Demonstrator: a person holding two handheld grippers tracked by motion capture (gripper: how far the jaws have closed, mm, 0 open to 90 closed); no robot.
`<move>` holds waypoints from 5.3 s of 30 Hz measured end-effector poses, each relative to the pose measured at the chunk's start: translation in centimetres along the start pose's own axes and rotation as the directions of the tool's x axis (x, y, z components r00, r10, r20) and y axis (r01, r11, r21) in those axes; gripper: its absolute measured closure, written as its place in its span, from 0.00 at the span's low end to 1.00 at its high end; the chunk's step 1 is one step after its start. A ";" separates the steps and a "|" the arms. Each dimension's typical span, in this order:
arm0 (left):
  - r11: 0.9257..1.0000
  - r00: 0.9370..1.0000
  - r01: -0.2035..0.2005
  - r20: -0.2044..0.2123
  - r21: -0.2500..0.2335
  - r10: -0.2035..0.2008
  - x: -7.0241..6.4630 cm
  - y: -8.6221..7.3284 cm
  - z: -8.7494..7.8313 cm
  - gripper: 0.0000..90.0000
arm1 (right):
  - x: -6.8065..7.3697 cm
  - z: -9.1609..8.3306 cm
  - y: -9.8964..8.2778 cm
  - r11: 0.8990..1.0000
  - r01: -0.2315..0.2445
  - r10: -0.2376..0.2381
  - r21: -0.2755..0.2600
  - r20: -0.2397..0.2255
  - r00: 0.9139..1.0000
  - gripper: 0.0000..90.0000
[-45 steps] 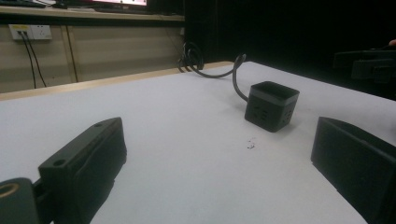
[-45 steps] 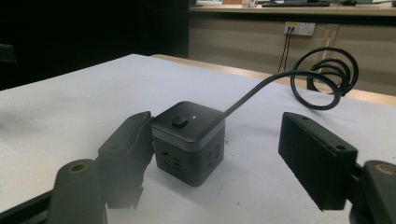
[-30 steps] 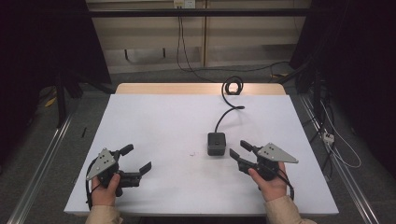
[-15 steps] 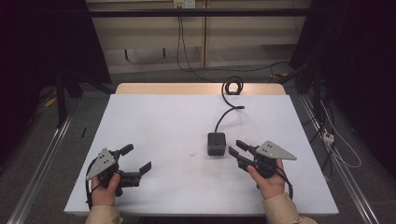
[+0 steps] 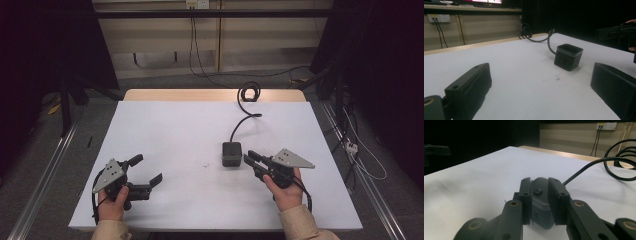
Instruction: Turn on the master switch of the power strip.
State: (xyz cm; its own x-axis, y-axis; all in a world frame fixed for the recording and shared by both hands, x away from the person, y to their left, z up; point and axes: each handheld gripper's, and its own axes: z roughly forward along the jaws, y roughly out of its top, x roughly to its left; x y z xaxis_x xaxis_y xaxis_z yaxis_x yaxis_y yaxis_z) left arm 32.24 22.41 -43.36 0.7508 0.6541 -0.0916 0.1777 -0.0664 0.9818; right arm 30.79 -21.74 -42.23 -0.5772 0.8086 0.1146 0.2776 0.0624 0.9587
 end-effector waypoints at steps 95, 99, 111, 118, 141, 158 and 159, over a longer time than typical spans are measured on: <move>1.000 1.000 0.009 0.018 -0.005 -0.009 0.0 0.0 0.2 0.03 | 0.5 4.3 0.8 0.998 0.028 -0.026 0.057 -0.051 0.998 1.00; 1.000 1.000 0.017 0.014 -0.010 -0.016 0.0 0.0 0.2 0.03 | 0.4 4.4 0.8 0.997 0.035 -0.032 0.063 -0.052 0.998 1.00; 1.000 1.000 0.019 0.015 -0.009 -0.019 0.0 0.0 0.2 0.03 | 0.6 4.8 0.7 0.996 0.050 -0.046 0.077 -0.053 0.997 1.00; 1.000 1.000 0.022 0.015 -0.013 -0.022 -0.1 0.0 0.2 0.03 | 0.5 5.1 0.6 0.995 0.053 -0.050 0.088 -0.044 0.998 1.00; 1.000 1.000 0.023 0.015 -0.011 -0.023 0.1 -0.1 0.2 0.03 | -0.2 5.9 0.3 0.991 0.066 -0.065 0.121 -0.008 0.998 1.00; 1.000 1.000 0.024 0.012 -0.016 -0.024 0.0 0.0 0.1 0.03 | -0.3 6.2 0.2 0.989 0.079 -0.080 0.124 0.001 0.997 1.00; 1.000 1.000 0.023 0.010 -0.017 -0.023 0.0 0.0 0.1 0.03 | -0.2 6.2 0.2 0.989 0.079 -0.080 0.124 0.000 0.997 1.00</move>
State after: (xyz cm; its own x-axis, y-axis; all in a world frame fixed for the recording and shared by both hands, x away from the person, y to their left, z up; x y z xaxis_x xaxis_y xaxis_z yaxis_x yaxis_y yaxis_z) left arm 32.31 22.39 -43.42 0.7527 0.6481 -0.1158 0.1842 -0.0385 0.9821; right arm 35.75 -18.29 -43.71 -0.5973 0.8012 0.0376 0.3238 0.1980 0.9252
